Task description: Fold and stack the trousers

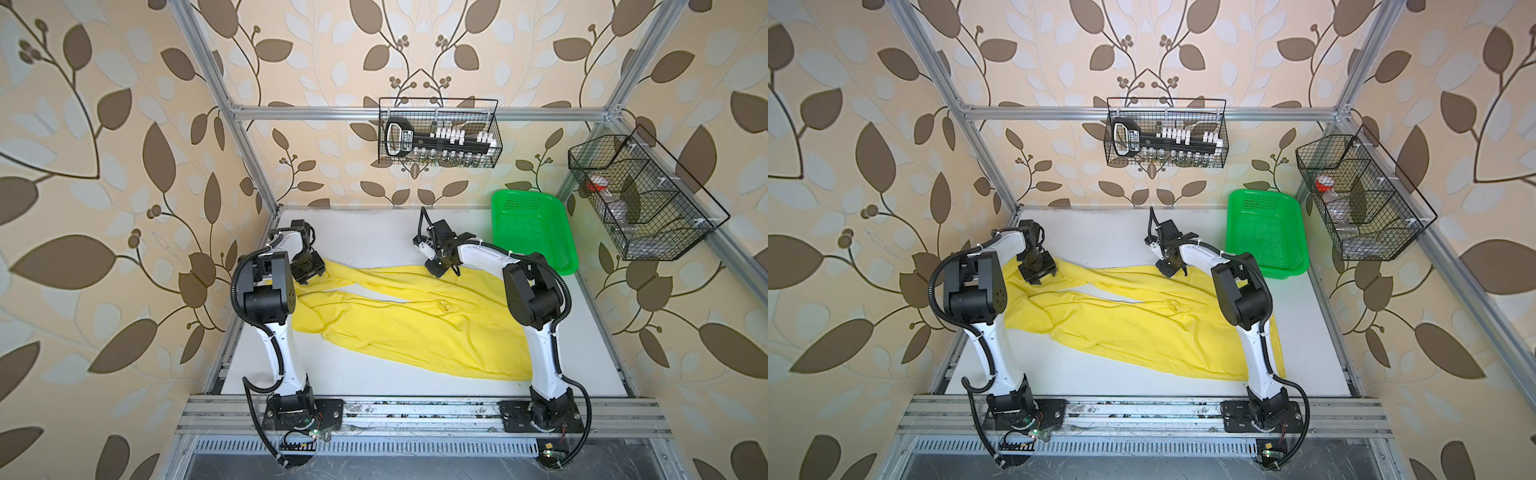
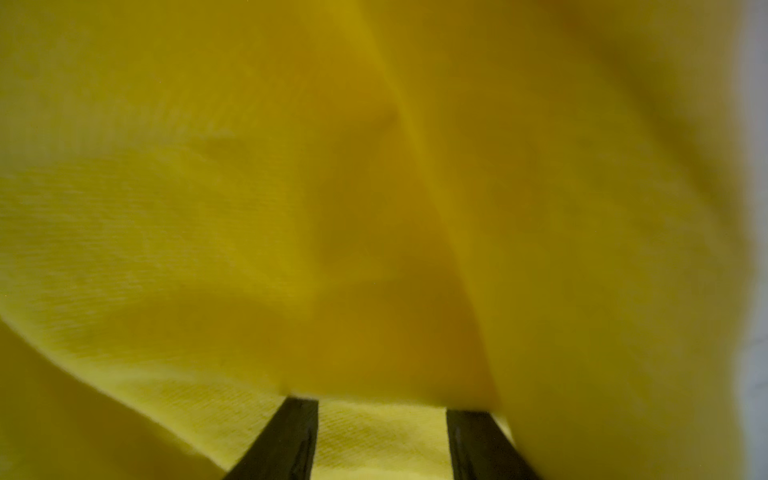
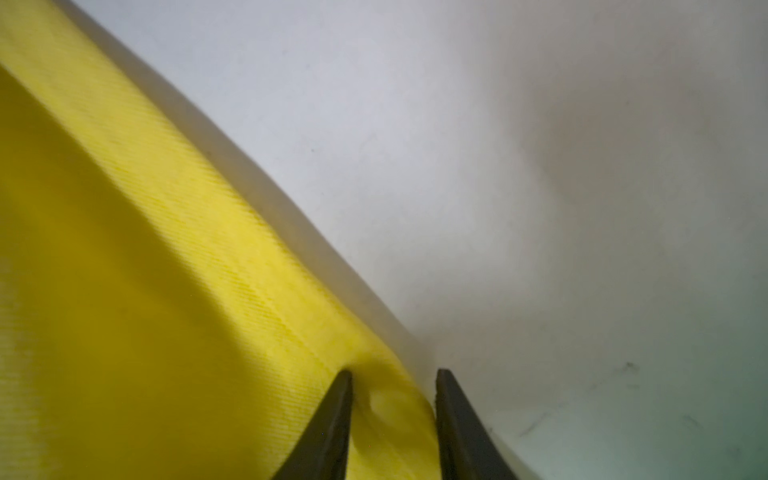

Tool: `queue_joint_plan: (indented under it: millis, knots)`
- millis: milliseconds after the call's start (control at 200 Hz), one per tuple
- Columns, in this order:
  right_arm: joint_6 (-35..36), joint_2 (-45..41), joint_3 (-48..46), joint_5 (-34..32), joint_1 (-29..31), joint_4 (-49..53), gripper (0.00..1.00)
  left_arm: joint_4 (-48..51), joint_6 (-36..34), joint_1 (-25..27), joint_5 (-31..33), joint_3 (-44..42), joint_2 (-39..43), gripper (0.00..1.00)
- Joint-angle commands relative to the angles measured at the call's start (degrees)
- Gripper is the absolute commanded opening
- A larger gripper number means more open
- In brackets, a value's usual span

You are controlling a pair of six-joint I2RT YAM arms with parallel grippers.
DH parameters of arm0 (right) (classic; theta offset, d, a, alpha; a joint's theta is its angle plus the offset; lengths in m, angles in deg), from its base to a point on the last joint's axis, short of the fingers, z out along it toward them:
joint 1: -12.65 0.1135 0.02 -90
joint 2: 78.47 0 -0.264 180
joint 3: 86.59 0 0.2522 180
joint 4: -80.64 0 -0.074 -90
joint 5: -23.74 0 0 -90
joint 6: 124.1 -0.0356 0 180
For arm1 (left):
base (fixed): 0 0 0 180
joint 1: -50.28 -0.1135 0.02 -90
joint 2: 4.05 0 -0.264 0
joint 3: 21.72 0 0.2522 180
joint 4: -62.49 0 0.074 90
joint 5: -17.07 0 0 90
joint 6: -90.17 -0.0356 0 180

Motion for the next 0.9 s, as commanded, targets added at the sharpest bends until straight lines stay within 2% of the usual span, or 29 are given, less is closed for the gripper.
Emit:
queue_joint_plan:
  millis: [0,50,175,250,445,555,695,895]
  knots:
    - [0.8,2.9,-0.8,-4.7,-2.4,4.5,0.24,3.8,-1.6,-0.6,8.3,-2.4,-0.2,0.49]
    - [-0.2,3.1,-0.1,-5.3,-2.8,4.8,0.21,3.8,-2.0,-1.5,9.5,-3.4,-0.4,0.48]
    - [-2.6,4.5,2.7,-10.3,-2.9,5.6,0.21,6.1,-4.2,-1.9,14.6,-2.7,-1.3,0.48]
    - [-4.1,5.5,4.9,-10.6,-3.2,6.3,0.21,7.0,-5.9,-1.9,17.8,-1.7,-1.6,0.48]
    - [-5.0,7.2,11.3,-6.4,-2.5,6.4,0.24,10.0,-9.6,-2.2,22.0,4.6,-3.4,0.49]
    - [-6.3,6.3,13.4,-0.1,-2.1,6.1,0.28,11.0,-9.8,-3.4,21.0,8.1,-4.4,0.53]
    - [-9.9,-0.8,8.2,8.7,-2.2,0.4,0.38,12.1,-10.8,-4.3,18.6,13.4,-6.6,0.59]
    - [-12.8,-13.8,-6.1,13.6,-0.7,-5.5,0.49,12.8,-11.0,-5.9,15.4,21.2,-10.3,0.63]
